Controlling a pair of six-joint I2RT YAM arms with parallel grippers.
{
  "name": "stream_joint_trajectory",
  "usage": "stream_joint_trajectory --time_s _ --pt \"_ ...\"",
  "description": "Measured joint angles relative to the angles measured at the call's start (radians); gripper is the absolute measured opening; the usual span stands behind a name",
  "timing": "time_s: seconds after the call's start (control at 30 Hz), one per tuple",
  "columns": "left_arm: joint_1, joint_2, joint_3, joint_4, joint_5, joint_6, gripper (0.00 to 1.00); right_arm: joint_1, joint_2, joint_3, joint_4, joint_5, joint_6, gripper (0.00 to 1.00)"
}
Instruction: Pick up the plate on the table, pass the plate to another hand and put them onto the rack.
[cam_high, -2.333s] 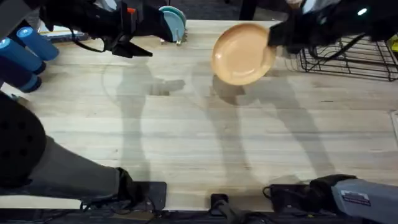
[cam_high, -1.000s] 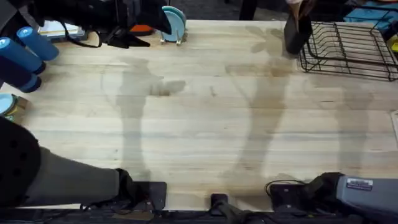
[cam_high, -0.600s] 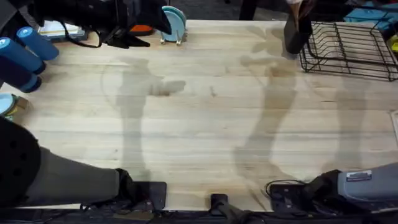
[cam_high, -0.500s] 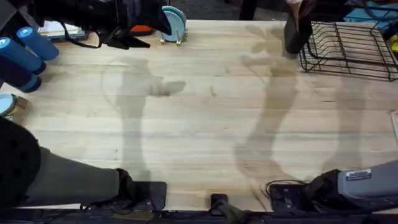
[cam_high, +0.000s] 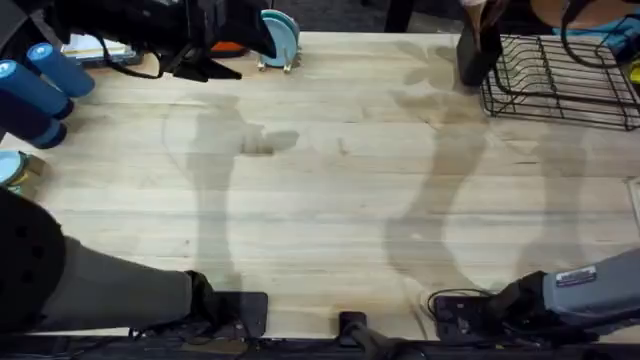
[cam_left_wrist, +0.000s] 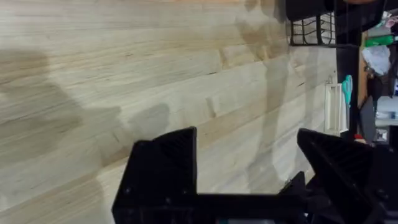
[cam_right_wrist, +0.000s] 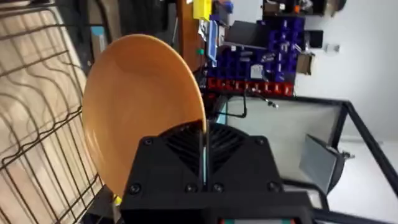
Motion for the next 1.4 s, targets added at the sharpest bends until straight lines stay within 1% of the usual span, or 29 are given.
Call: stream_joint_trajectory --time_s 0.17,0.2,0.4,0.43,0.6,0.83,0.87,1.03,1.3,1.33,1.37,1.4 --pt "0.0 0.0 0.0 0.001 -0.001 0.0 0.995 0.0 0.005 0.0 -0.025 -0.01 -0.084 0.03" --pt "0.0 0.0 0.0 0.001 -0.006 0.0 0.995 0.0 0.021 0.0 -0.027 -0.011 -0.122 0.03" --pt "0.0 0.0 0.0 0.002 -0.007 -0.001 0.994 0.0 0.074 0.0 -0.028 -0.01 -0.189 0.03" --pt "0.0 0.0 0.0 0.003 -0.007 0.0 0.994 0.0 0.097 0.0 -0.029 -0.01 -0.21 0.029" --pt "0.0 0.0 0.0 0.003 -0.01 -0.001 0.993 0.0 0.112 0.0 -0.033 -0.01 -0.218 0.03" --pt "0.0 0.0 0.0 0.003 -0.01 0.0 0.994 0.0 0.151 0.0 -0.078 -0.01 -0.225 0.03" --pt "0.0 0.0 0.0 0.003 -0.01 0.0 0.993 0.0 0.158 0.0 -0.108 -0.01 -0.229 0.03" --pt "0.0 0.0 0.0 0.003 -0.01 -0.001 0.993 0.0 0.158 0.0 -0.129 -0.008 -0.229 0.031" --pt "0.0 0.0 0.0 0.003 -0.01 -0.001 0.993 0.0 0.167 0.001 -0.132 0.025 -0.23 0.031" --pt "0.0 0.0 0.0 0.003 -0.01 0.0 0.994 0.0 0.168 0.004 -0.135 0.026 -0.23 0.056" --pt "0.0 0.0 0.0 0.003 -0.01 0.0 0.994 0.0 0.168 0.006 -0.142 0.029 -0.228 0.18" --pt "0.0 0.0 0.0 0.003 -0.01 -0.001 0.993 0.0 0.168 0.006 -0.147 0.032 -0.227 0.329"
